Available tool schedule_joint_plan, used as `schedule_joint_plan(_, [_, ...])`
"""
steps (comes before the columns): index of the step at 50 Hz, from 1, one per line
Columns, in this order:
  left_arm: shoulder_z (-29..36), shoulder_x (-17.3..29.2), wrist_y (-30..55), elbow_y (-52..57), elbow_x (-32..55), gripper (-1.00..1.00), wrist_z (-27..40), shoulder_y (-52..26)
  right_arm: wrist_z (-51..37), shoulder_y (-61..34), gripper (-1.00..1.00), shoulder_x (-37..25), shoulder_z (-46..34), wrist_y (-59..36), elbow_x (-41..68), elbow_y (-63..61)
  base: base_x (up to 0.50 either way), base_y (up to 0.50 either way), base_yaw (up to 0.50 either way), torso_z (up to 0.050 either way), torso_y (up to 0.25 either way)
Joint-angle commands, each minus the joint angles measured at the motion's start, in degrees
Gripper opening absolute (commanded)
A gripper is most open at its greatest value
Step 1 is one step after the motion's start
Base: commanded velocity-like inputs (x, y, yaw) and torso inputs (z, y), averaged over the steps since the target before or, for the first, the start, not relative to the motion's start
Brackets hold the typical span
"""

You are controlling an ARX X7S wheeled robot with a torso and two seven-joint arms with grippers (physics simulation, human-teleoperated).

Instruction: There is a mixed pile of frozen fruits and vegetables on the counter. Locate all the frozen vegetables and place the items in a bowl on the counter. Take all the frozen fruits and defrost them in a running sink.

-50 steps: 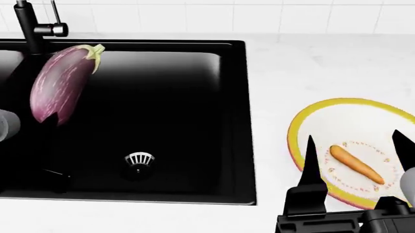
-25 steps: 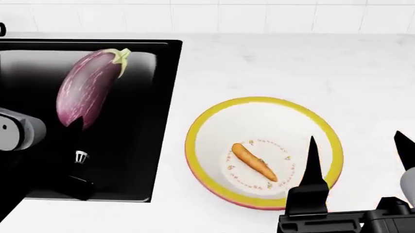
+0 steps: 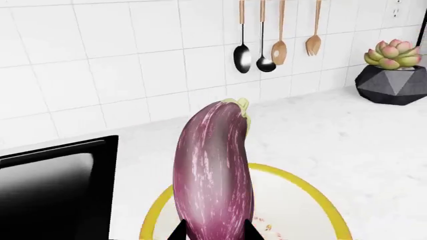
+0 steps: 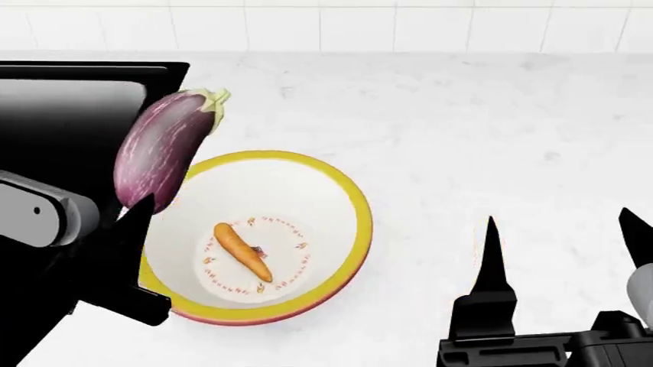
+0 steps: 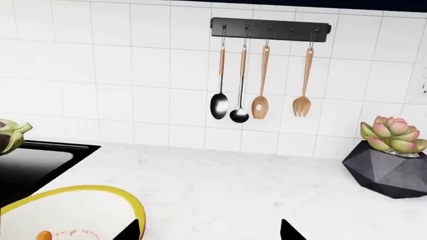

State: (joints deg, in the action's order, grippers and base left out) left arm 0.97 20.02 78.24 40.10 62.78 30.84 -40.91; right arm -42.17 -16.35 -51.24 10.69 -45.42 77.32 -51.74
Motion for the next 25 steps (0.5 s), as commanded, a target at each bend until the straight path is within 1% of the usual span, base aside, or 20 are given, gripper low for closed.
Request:
schedule_joint_plan(1, [2.03,0.12,-2.47,-1.5,-1.76,-1.0,-0.59,0.14,0.2,0.39,1.0,-0.19,0.05,0.15,-0.22,-0.22,0.0,-0.5,0.0,0.0,0.0])
schedule_joint_plan(2, [2.36,0.07,-2.61,-1.77,-2.02,-1.0,-0.64,-0.03,0.22,0.5,1.0,-0.07,0.19,0.34,-0.02,-0.22,0.0,-0.5,0.0,0.0,0.0])
schedule_joint_plan(6, [1.78,0.4,-2.4,-1.67,-1.05,-1.0,-0.45,0.07,1.48,0.47,1.0,0.34,-0.22,0.67,-1.26,-0.44,0.0,0.0,0.0,0.0,0.0])
schedule_joint_plan(9, [2.85,0.25,-3.1,-2.45,-1.89,-1.0,-0.9,-0.19,1.35,0.67,1.0,0.24,-0.07,0.74,-1.16,-0.62,0.0,0.0,0.0,0.0,0.0])
schedule_joint_plan(13, [5.72,0.41,-5.87,-5.16,-5.32,-1.0,-3.06,0.05,1.57,0.76,1.0,0.26,0.01,0.9,-1.4,-0.43,0.0,0.0,0.0,0.0,0.0])
schedule_joint_plan(16, [7.46,1.41,-8.56,-7.38,-8.24,-1.0,-5.01,1.57,1.9,0.97,1.0,0.28,0.31,1.17,-1.74,-0.08,0.0,0.0,0.0,0.0,0.0])
schedule_joint_plan(23, [7.1,1.58,-8.71,-8.11,-7.5,-1.0,-5.32,1.91,1.85,0.93,1.0,0.35,0.14,1.25,-2.17,-0.15,0.0,0.0,0.0,0.0,0.0])
schedule_joint_plan(24, [6.66,1.46,-7.76,-7.96,-6.56,-1.0,-4.83,1.37,1.95,0.85,1.0,0.42,-0.12,1.19,-2.32,-0.11,0.0,0.0,0.0,0.0,0.0])
schedule_joint_plan(25, [7.43,1.52,-8.72,-8.02,-7.36,-1.0,-5.44,2.11,1.87,0.86,1.0,0.39,-0.11,1.18,-2.24,-0.17,0.0,0.0,0.0,0.0,0.0])
